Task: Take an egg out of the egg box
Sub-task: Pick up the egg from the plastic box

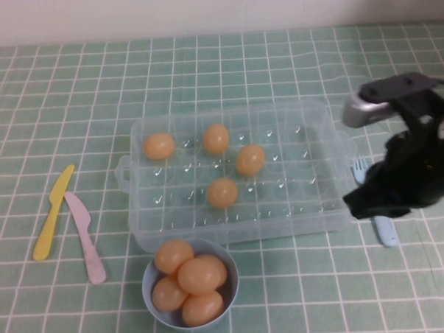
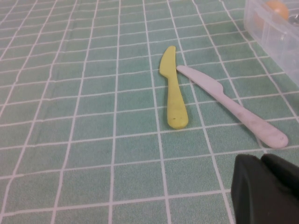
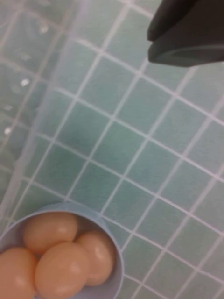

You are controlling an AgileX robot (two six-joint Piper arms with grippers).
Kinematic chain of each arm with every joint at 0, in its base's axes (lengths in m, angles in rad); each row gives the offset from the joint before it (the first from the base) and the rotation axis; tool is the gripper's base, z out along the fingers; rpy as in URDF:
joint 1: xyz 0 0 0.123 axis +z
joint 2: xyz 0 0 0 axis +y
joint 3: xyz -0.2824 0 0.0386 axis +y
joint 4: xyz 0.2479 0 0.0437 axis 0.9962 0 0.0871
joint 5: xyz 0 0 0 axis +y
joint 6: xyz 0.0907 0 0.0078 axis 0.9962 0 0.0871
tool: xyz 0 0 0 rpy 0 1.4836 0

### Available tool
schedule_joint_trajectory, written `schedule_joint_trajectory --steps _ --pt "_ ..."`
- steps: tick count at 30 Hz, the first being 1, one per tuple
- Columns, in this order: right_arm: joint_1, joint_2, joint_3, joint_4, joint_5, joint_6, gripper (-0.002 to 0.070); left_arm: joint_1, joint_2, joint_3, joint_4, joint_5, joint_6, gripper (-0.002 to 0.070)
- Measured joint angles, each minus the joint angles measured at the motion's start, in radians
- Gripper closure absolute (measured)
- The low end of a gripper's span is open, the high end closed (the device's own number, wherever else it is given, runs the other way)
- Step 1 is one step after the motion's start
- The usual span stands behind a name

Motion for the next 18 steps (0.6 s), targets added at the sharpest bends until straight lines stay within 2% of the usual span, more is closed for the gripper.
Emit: schedule_joint_trajectory --steps 5,8,10,13,16,18 --pt "0.074 0.193 -0.192 -0.049 -0.002 -0.131 0.0676 0.000 0.000 0.000 0.000 0.000 0.000 0.0679" --pt "0.086 0.280 -0.295 -0.051 -0.002 -0.213 0.0617 0.000 0.000 0.000 0.000 0.000 0.000 0.0679" --pt "0.089 0.329 -0.350 -0.051 -0.002 -0.258 0.0556 0.000 0.000 0.000 0.000 0.000 0.000 0.0679" --pt "0.089 0.401 -0.421 -0.049 -0.002 -0.356 0.0421 0.000 0.000 0.000 0.000 0.000 0.000 0.0679" --pt "0.089 0.463 -0.472 -0.045 -0.004 -0.534 0.0283 0.000 0.000 0.000 0.000 0.000 0.000 0.0679" --pt "0.089 0.508 -0.499 -0.045 -0.004 -0.702 0.0234 0.000 0.000 0.000 0.000 0.000 0.000 0.0679"
